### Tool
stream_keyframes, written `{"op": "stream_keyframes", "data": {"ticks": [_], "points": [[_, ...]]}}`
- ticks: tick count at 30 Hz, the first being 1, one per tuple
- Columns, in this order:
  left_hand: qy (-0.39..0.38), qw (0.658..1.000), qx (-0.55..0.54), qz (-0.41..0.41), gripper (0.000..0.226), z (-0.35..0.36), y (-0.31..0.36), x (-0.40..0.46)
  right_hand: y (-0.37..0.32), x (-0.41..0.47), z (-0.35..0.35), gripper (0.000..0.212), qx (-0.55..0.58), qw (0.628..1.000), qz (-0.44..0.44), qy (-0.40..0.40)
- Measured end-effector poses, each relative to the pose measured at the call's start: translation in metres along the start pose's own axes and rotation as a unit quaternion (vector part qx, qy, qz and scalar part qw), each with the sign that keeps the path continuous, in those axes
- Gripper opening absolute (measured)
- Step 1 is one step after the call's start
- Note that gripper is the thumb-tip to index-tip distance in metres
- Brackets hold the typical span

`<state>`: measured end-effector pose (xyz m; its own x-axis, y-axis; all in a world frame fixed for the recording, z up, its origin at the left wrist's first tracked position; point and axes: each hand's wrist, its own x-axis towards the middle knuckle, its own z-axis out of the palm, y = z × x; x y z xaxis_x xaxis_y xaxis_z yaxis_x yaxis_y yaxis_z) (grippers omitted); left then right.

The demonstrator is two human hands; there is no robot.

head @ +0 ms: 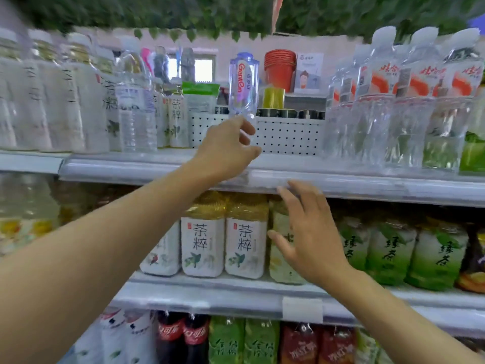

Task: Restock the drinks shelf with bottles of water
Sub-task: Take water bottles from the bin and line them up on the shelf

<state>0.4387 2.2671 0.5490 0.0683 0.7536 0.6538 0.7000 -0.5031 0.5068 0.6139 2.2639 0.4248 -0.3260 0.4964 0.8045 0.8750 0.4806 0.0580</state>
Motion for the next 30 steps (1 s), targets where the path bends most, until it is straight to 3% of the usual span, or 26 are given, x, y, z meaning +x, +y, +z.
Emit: {"op": "stream_keyframes", "data": {"ticks": [4,9,16,19,24,30], "points": [[0.001,0.999,0.02,-0.049,0.022,-0.035,-0.049,-0.071,-0.072,-0.02,0.033,0.072,0.064,0.995,-0.028,-0.064],[-0.086,0.978,0.076,-0.174,0.031,-0.072,-0.136,-0.163,-0.165,-0.046,0.077,0.07,0.119,0.981,-0.059,-0.144],[-0.182,0.92,0.098,-0.332,0.045,-0.119,-0.244,-0.306,-0.292,-0.115,0.136,0.076,0.195,0.937,-0.083,-0.276],[-0.203,0.89,0.084,-0.4,0.042,-0.135,-0.279,-0.364,-0.335,-0.149,0.156,0.077,0.237,0.898,-0.081,-0.363],[-0.214,0.845,0.088,-0.481,0.044,-0.148,-0.318,-0.456,-0.387,-0.205,0.187,0.061,0.263,0.872,-0.109,-0.399],[-0.187,0.779,0.054,-0.596,0.048,-0.138,-0.355,-0.571,-0.439,-0.282,0.239,0.071,0.286,0.807,-0.15,-0.495]]}}
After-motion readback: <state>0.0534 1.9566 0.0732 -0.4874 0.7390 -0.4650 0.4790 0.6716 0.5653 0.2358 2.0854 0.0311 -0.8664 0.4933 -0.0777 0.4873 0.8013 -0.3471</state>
